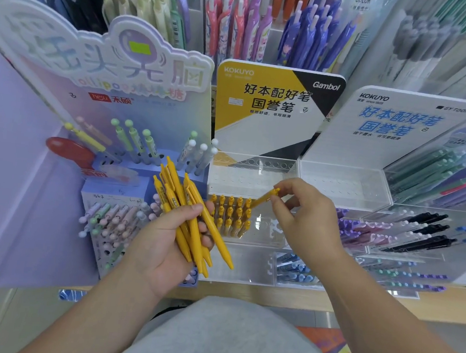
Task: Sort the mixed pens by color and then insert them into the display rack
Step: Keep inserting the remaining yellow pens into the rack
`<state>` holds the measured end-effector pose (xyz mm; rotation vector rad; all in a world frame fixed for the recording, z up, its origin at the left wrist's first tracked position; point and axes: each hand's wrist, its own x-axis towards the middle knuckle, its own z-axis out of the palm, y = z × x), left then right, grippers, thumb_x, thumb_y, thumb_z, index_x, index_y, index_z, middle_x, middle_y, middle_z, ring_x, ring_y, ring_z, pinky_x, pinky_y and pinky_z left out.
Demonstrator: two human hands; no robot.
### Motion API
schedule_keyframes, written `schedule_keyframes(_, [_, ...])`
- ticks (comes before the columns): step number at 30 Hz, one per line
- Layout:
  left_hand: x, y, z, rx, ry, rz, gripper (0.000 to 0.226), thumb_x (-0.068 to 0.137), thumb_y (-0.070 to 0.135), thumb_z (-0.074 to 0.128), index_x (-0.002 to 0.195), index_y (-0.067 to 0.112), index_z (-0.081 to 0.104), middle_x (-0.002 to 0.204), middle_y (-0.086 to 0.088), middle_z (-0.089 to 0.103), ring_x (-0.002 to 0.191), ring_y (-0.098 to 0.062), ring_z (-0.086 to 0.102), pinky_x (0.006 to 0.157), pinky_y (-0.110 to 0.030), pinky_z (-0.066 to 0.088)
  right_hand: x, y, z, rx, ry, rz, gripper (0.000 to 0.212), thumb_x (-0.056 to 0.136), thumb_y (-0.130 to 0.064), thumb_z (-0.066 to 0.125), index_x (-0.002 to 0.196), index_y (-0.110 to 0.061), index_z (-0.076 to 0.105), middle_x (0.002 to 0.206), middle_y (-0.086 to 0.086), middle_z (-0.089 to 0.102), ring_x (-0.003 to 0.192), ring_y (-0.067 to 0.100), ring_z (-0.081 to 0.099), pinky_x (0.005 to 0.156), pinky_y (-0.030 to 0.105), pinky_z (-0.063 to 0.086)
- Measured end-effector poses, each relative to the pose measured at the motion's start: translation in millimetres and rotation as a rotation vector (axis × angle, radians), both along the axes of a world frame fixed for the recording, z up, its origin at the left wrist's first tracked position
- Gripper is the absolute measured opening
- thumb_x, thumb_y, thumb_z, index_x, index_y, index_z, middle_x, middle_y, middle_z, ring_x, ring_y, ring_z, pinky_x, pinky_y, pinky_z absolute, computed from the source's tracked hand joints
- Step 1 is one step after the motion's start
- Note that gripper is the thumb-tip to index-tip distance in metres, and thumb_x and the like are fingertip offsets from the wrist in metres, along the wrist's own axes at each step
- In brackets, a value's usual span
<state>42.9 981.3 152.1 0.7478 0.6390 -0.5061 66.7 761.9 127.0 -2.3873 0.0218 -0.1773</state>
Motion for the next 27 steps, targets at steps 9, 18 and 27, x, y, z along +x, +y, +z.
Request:
schedule_keyframes(9, [3.0,-1.2,1.6,0.022,0.005,-0.010,0.019,0.074,0.016,0.066,0.080,0.003,0.080,0.064,-0.005,0.054,0.052,-0.011,0.053,0.046,-0.023,0.047,1.0,-1.3,4.2,0.041,0.034,-0.061,0.010,0.080,-0.017,0.074,0.078,-0.018,0.064,0.063,-0.011,0.062,0.057,0.010,0.059,0.057,0.036,0.055])
schedule_keyframes(18, [3.3,-3.3,2.0,0.008,0.006,-0.009,0.019,0.073,0.015,0.066,0.080,0.003,0.079,0.064,-0.005,0.054,0.051,-0.011,0.053,0.045,-0.023,0.047,8.1,-1.4,-0.4,-0.047,0.120,-0.014,0.009,0.079,-0.016,0.075,0.081,-0.017,0.066,0.065,-0.012,0.063,0.060,0.007,0.060,0.059,0.029,0.054])
schedule_keyframes(27, [0.9,0.9,0.3,0.004,0.009,0.001,0.019,0.075,0.015,0.066,0.082,0.003,0.079,0.067,-0.006,0.055,0.054,-0.012,0.052,0.046,-0.024,0.048,17.4,11.6,-15.9,-0.156,0.167,0.144,0.014,0.087,-0.026,0.073,0.101,-0.022,0.071,0.078,-0.012,0.065,0.071,0.009,0.062,0.072,0.028,0.055])
